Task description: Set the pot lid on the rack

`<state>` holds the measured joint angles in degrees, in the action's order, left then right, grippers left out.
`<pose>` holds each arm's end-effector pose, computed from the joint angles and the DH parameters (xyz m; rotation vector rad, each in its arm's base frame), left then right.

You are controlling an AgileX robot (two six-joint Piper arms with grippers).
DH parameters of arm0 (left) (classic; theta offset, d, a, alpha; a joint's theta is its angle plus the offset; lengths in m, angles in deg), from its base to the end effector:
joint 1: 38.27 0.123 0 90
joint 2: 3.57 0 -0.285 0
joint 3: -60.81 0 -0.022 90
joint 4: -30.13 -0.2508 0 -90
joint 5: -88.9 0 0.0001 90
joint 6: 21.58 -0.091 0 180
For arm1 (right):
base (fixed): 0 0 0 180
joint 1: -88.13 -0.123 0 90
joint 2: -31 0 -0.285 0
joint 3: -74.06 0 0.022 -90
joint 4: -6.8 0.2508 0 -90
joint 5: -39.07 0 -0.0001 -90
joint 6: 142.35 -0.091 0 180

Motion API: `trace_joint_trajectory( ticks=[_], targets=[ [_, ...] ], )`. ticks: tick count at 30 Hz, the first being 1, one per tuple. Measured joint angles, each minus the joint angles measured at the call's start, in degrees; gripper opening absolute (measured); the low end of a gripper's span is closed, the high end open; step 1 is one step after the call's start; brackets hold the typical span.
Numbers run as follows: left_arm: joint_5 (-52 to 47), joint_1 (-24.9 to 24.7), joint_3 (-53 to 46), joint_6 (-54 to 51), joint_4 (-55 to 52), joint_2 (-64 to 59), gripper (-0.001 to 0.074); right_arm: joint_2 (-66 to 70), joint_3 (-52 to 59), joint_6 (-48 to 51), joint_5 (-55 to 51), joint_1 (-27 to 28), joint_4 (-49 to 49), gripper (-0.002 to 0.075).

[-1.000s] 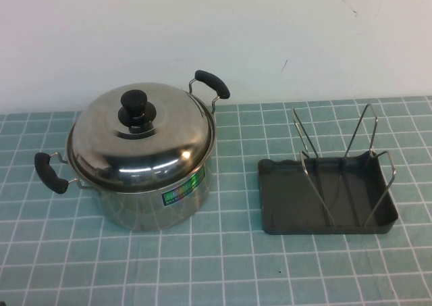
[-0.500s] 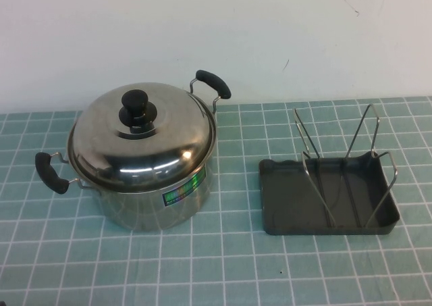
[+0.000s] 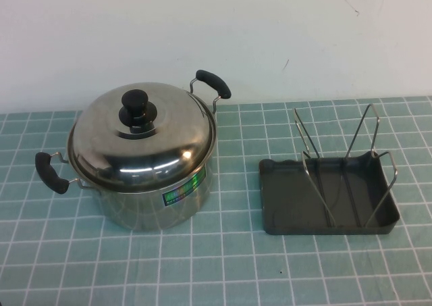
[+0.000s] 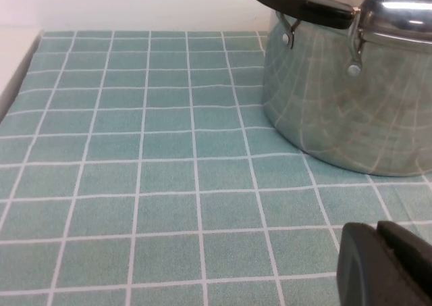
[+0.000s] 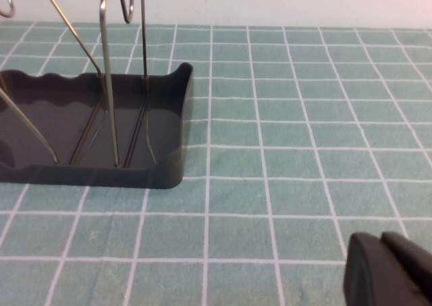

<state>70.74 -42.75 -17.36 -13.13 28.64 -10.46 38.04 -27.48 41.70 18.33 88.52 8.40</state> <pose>0.0535 -0.0034 0.1798 -0.0460 1.8029 -0.1361 0.0528 0.0005 0.1740 -0.0419 1.8537 -0.0266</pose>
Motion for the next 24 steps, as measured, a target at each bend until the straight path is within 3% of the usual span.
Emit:
trace_joint_trajectory(
  ticks=[24],
  targets=[
    [0.00, 0.00, 0.00, 0.00, -0.63, 0.00, -0.0002, 0.00, 0.00, 0.00, 0.00, 0.00, 0.00, -0.0001]
  ],
)
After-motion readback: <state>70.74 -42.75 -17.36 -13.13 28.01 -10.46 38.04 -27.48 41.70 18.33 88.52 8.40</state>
